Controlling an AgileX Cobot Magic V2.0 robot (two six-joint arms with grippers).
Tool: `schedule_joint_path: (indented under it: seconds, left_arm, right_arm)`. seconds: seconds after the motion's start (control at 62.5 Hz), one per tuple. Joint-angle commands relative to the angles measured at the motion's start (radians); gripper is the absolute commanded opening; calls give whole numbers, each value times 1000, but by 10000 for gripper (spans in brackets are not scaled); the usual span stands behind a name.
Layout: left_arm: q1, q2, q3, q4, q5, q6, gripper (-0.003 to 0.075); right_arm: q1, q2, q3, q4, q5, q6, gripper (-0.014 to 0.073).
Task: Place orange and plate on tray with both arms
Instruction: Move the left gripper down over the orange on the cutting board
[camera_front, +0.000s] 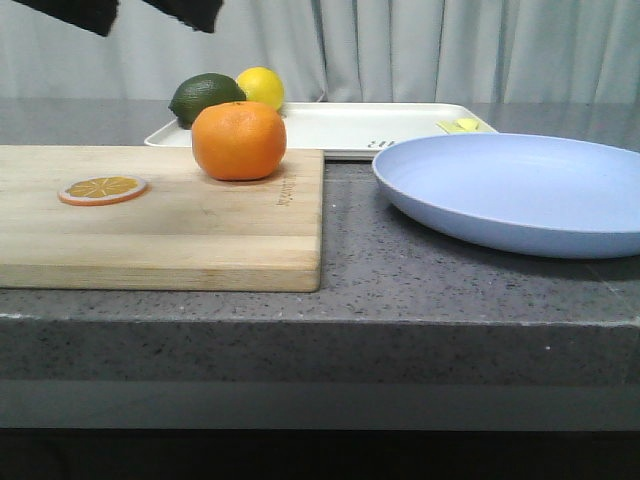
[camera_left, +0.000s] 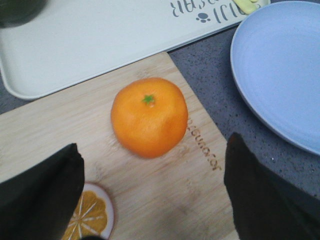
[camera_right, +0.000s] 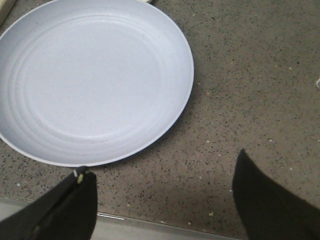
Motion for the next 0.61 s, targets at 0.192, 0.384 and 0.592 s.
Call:
schedule_joint_path:
  seconds: [0.192,0.384,0.592]
  left_arm:
    - [-15,182,-220,76,-7,2,578]
    - [-15,286,-324,78,56,2,663]
    - [-15,369,-375,78,107,2,661]
  right_arm:
    - [1,1,-34,0,-56,-7,570]
    - [1,1,-34,0,-51,-7,570]
    - [1,1,-34,0,-52,-7,570]
